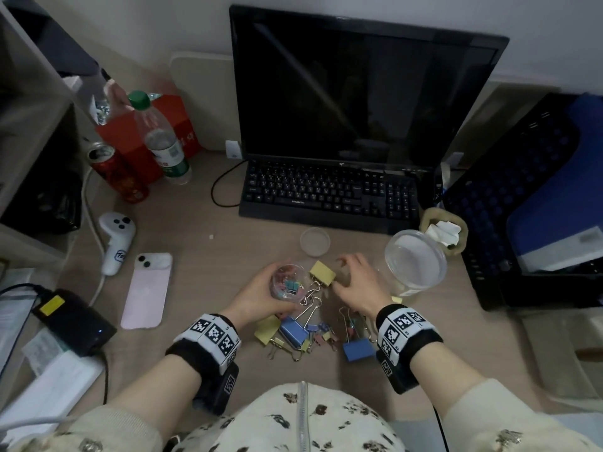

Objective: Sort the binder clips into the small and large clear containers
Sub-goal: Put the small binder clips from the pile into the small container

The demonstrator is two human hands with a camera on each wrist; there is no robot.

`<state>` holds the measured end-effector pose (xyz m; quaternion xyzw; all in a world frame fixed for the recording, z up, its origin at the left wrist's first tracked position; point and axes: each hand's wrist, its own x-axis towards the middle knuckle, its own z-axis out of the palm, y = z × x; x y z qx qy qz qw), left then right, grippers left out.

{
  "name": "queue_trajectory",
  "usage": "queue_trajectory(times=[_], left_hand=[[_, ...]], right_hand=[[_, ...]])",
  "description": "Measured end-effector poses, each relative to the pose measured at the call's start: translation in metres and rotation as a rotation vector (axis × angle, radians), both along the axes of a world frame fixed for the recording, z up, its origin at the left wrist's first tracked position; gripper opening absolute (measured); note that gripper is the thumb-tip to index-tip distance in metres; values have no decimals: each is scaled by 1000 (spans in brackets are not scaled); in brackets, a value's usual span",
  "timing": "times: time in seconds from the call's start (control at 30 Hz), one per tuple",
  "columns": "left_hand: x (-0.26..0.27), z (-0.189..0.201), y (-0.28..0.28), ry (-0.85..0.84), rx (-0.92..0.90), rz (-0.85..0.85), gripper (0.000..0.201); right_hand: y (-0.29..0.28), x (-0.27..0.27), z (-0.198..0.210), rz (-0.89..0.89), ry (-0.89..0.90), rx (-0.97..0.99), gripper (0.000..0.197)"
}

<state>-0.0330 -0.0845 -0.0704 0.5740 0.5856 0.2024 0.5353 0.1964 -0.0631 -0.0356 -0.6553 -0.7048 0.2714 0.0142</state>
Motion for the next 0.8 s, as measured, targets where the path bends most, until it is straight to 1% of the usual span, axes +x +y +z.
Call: queue_trajectory(times=[0.07,0.17,0.33,0.47,0.6,0.7,0.8], left_hand=[[-1,4,0,2,-3,9,90],[-2,10,-2,9,6,29,83],[-5,12,-3,-7,1,69,80],[-6,10,-4,-12,-13,97,86],[-4,8,-5,5,-7,103,87],[-3,8,-5,36,-9,98,86],[-3,8,-6,53,-18,97,90]], right_hand=[[2,-2,-12,19,-80,-34,55],[8,-11,-24,28,-130,-17,52],[14,-19,-33,57,-159,-35,45],[18,-16,-30,49,-113,-28,42],[27,-5,-25,-53,-47,-10,38],[34,2,-22,-148,-72,-54,41],[38,4,-21,-180,-97,-88,44]])
